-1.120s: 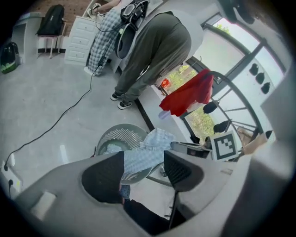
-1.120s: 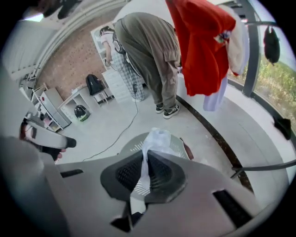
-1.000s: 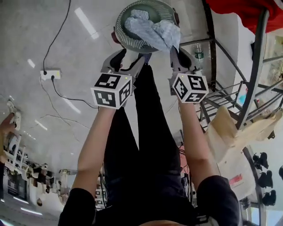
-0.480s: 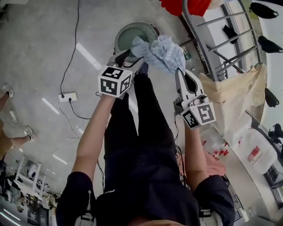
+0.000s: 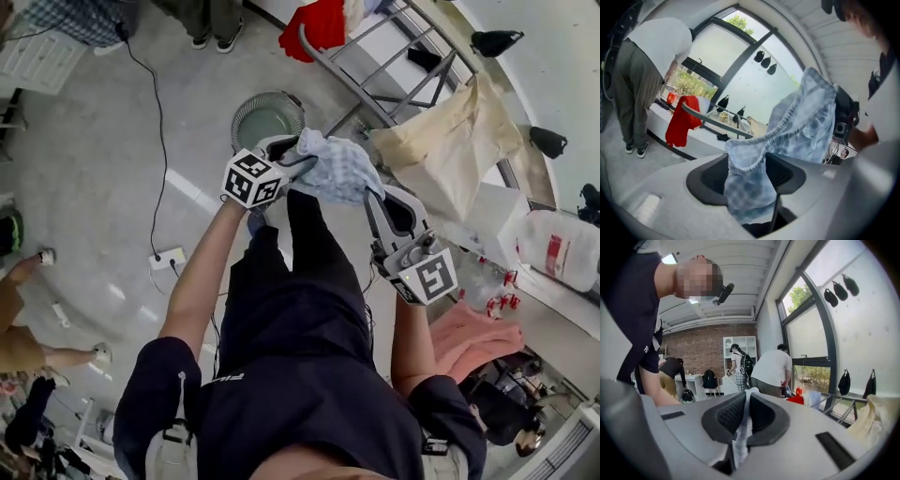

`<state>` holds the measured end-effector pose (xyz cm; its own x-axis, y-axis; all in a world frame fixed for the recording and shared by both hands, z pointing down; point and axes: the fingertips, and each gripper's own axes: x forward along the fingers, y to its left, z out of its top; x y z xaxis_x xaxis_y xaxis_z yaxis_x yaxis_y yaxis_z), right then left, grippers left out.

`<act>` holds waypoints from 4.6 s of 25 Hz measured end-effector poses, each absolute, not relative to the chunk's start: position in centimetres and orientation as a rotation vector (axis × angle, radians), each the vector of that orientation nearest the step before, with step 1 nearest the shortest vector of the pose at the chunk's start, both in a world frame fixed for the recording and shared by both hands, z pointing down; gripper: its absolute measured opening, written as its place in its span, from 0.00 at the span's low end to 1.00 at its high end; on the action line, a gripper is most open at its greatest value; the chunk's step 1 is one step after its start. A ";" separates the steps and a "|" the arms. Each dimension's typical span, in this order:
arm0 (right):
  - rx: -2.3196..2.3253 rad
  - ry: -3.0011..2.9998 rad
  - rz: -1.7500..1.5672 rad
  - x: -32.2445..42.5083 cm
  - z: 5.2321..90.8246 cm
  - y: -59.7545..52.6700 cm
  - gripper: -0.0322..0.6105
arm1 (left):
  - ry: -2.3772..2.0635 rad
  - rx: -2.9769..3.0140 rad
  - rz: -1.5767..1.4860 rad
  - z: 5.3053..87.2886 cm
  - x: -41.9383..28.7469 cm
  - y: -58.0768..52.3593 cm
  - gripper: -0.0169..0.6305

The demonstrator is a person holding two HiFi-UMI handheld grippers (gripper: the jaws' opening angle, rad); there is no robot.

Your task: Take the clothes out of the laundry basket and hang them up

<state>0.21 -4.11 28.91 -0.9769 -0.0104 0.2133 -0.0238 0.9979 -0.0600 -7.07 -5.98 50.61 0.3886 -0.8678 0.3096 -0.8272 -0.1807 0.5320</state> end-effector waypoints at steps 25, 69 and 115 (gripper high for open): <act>0.596 -2.869 0.442 25.8 29.6 -4.1 0.23 | -1.783 2.252 -0.130 20.3 8.0 -5.3 0.09; 0.762 -2.702 -0.051 25.7 20.3 -8.2 0.09 | -2.185 1.937 0.282 20.9 7.5 0.2 0.09; 1.195 -2.414 -0.159 3.7 8.9 -58.1 0.10 | -1.964 2.341 0.435 7.3 -17.3 -53.5 0.09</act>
<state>3.68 -58.06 8.94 -0.5301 -0.7794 0.3340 -0.7289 0.6201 0.2902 -17.27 -53.48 7.35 0.1512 -0.9568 0.2485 -0.9721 -0.1895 -0.1380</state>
